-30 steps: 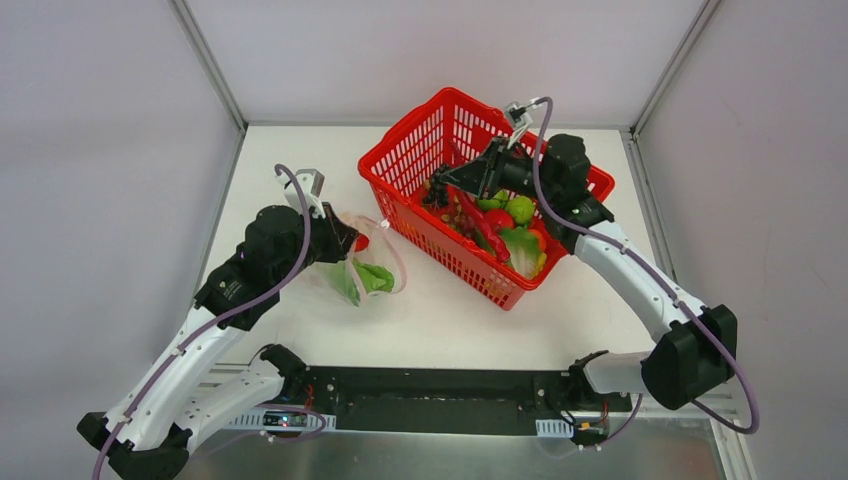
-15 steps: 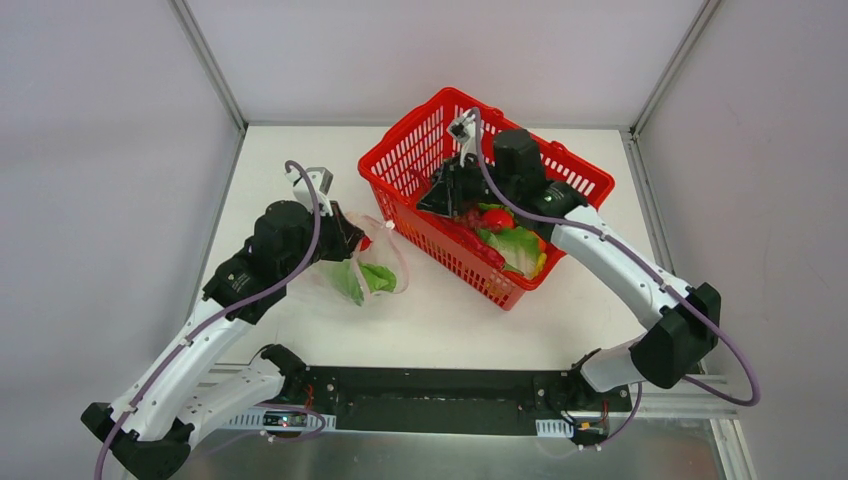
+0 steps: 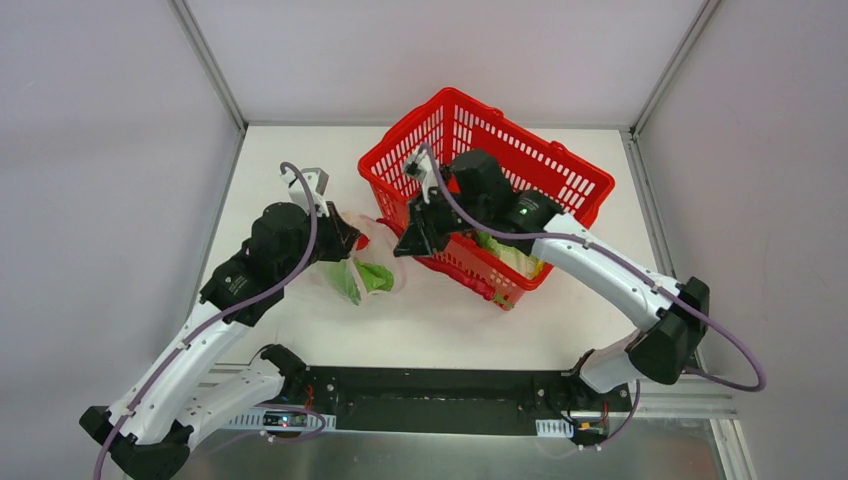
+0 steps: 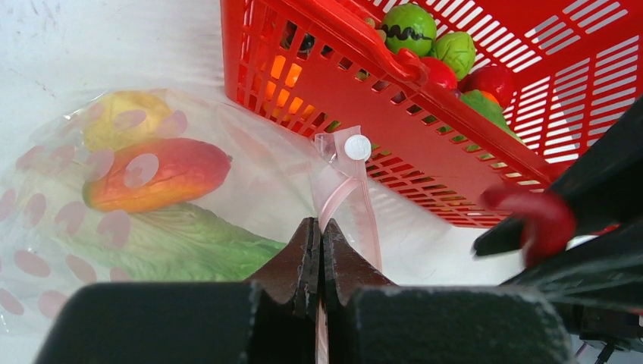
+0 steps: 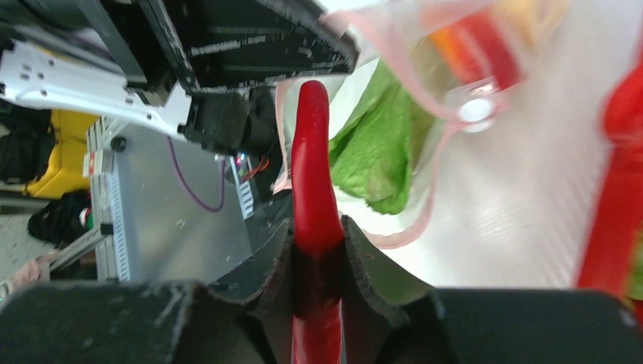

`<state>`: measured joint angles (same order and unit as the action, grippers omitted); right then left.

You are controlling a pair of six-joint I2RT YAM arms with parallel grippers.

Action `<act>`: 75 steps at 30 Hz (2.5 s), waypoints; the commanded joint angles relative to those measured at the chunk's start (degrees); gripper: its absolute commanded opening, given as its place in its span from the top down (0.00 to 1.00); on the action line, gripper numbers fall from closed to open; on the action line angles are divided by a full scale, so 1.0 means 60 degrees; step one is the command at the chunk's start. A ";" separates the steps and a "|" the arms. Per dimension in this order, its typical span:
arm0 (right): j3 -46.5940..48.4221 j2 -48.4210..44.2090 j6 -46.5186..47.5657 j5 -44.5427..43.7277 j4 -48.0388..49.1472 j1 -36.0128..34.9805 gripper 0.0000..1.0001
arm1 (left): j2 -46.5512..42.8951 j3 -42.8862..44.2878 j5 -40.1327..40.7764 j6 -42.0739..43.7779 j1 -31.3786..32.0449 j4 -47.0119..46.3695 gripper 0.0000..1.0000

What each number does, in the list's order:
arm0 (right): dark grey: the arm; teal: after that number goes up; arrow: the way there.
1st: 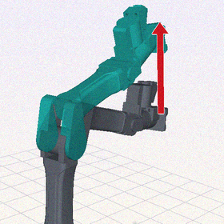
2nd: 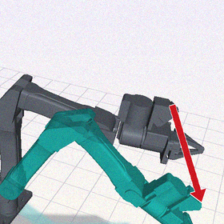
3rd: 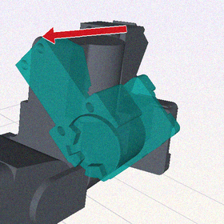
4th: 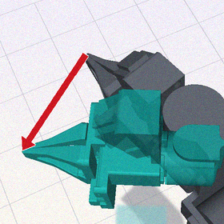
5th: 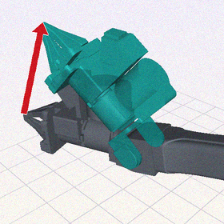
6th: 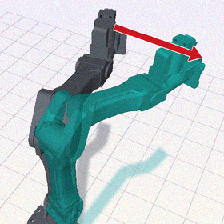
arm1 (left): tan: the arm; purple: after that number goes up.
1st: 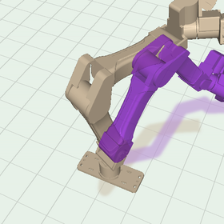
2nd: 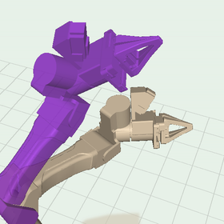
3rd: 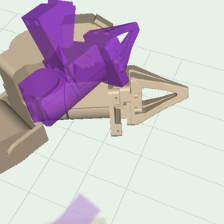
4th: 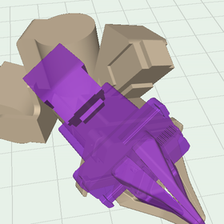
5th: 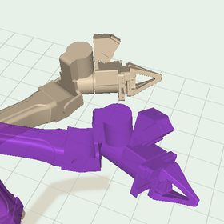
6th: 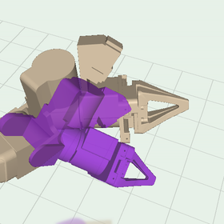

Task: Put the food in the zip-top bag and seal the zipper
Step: Place the fake vegetable in the zipper food storage bag.

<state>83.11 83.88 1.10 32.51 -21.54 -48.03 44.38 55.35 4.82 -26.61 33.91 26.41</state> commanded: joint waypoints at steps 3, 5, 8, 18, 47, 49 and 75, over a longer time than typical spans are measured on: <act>-0.0108 0.0750 0.0168 -0.0301 -0.0574 -0.0795 0.89 | 0.0186 0.0307 -0.0433 0.0040 -0.0027 -0.0473 1.00; -0.0144 0.0848 -0.0141 -0.0986 -0.0202 -0.0918 0.90 | 0.0171 0.0290 -0.0436 0.0041 -0.0027 -0.0423 1.00; -0.0555 0.0567 -0.1068 -0.1427 0.1185 -0.0938 0.92 | 0.0113 0.0205 -0.0430 -0.0040 -0.0027 -0.0456 1.00; -0.1249 -0.0395 -0.1399 -0.1102 0.3528 -0.0945 0.94 | -0.0043 0.0207 -0.0789 -0.0311 -0.0027 -0.0653 1.00; 0.0206 0.2833 -0.1570 -0.2192 0.1767 -0.1239 0.75 | 0.0505 -0.0300 -0.2794 -0.0365 -0.0027 -0.1605 1.00; -0.0149 0.2837 -0.1726 -0.1909 0.2299 -0.1252 0.71 | 0.0485 -0.0469 -0.2866 -0.0511 -0.0027 -0.1893 1.00; -0.2372 0.1055 -0.1709 -0.2784 0.2828 -0.1174 0.16 | 0.0688 -0.1078 -0.0862 -0.0239 -0.0027 -0.1134 1.00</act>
<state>70.91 97.12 -10.00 14.52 -4.78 -54.46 46.96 49.76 -4.62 -29.12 33.87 22.41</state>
